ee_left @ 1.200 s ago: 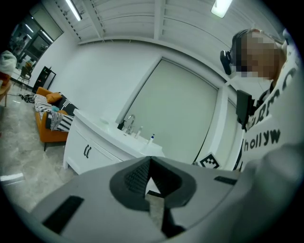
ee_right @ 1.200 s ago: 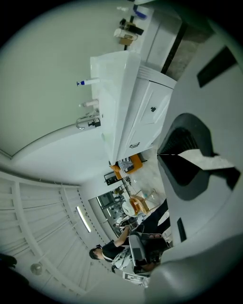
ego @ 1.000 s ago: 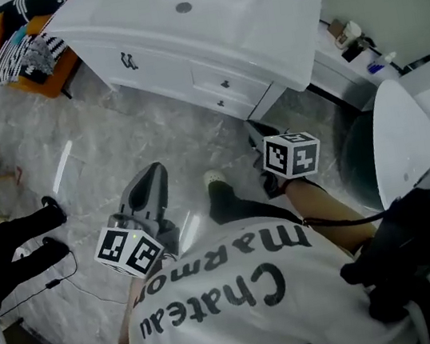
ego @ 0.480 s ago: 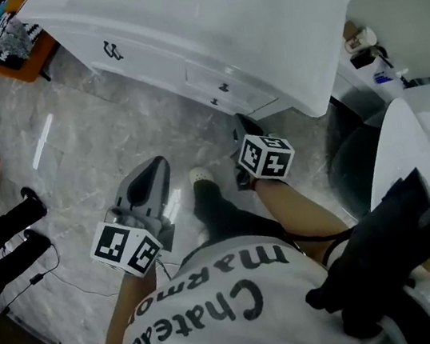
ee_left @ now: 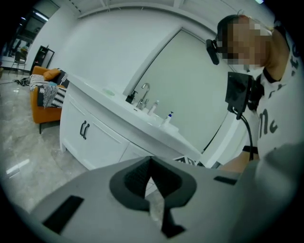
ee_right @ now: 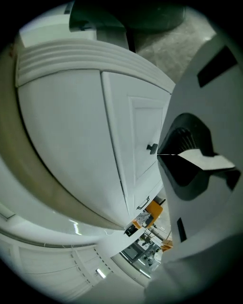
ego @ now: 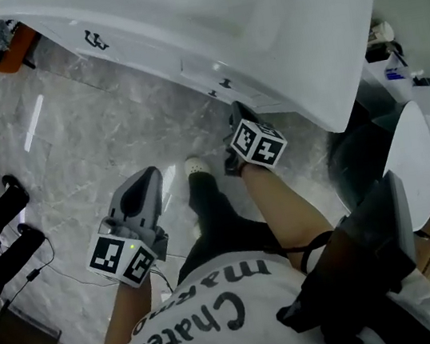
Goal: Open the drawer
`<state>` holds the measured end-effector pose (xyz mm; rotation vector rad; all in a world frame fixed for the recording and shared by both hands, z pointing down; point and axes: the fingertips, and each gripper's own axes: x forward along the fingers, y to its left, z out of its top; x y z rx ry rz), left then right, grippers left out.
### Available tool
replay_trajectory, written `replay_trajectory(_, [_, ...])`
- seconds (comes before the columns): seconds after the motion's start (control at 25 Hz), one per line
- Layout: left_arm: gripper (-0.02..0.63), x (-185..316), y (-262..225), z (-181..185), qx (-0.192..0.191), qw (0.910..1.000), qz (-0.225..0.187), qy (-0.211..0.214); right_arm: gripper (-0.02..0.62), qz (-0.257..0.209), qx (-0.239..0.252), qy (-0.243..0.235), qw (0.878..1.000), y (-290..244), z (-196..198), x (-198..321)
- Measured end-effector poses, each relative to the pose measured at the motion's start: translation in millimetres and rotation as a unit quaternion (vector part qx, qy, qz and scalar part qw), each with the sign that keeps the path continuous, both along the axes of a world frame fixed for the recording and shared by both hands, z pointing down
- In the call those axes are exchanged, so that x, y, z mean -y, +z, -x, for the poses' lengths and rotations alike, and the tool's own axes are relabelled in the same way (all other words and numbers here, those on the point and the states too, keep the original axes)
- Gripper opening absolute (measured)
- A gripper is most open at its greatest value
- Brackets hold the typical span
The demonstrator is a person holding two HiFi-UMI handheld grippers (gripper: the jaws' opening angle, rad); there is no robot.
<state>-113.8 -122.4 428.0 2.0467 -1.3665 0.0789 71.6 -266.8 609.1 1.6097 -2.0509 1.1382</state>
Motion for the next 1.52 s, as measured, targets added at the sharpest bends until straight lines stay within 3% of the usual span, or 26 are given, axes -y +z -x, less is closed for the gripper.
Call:
replay_trajectory(0.24, [0.008,-11,4,15,0.029,0.9990,0.031,-0.013,0.020,0.026,-0.027,-0.024,0.999,34,8,19])
replay_trajectory(0.32, [0.008,-12,2,21,0.036,0.9984,0.038,-0.021,0.137,0.045,-0.029,-0.019,0.998,43,11,22])
replay_trajectory(0.6, [0.008,-11,-6,33,0.060,0.9958,0.053,-0.046,0.176,0.070,-0.040,0.010,0.997,58,14,39])
replay_trajectory(1.0, [0.008,-5,-1,44,0.063,0.9948,0.063,-0.050,0.173,0.106,-0.004,0.064,0.992,75,17,61])
replay_trajectory(1.36, [0.008,0,-1,56,0.051,0.9949,0.049,-0.072,0.143,0.118,-0.017,0.058,0.991,76,18,60])
replay_trajectory(1.52, [0.008,-5,5,51,0.046,0.9956,0.052,-0.062,0.143,0.119,-0.020,0.059,0.991,76,17,61])
